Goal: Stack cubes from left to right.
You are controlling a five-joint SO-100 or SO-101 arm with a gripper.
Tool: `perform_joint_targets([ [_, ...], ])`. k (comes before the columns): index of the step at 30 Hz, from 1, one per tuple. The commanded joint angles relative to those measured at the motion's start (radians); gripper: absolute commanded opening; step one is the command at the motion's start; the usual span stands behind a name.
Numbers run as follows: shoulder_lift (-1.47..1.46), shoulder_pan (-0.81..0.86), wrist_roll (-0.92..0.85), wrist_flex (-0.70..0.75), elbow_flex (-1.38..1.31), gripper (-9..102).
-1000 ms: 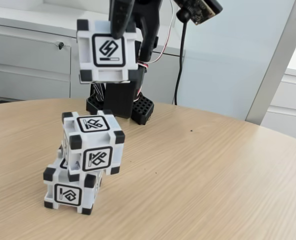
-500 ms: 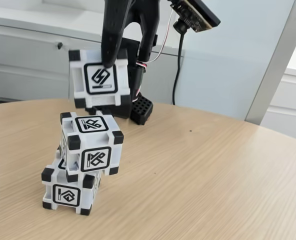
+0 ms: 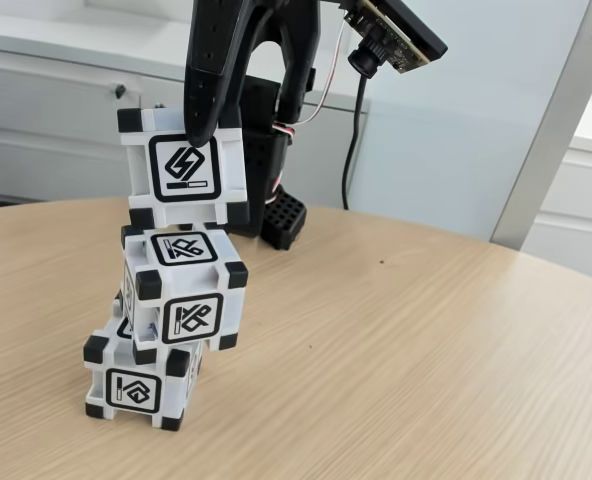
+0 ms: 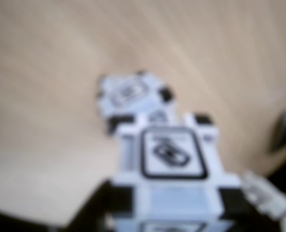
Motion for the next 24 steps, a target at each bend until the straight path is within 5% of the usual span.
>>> perform_joint_targets([
  [1,0.000,0.011,-0.014,-0.017,-0.029,14],
  [24,-0.005,0.067,-0.046,-0.018,-0.025,15],
])
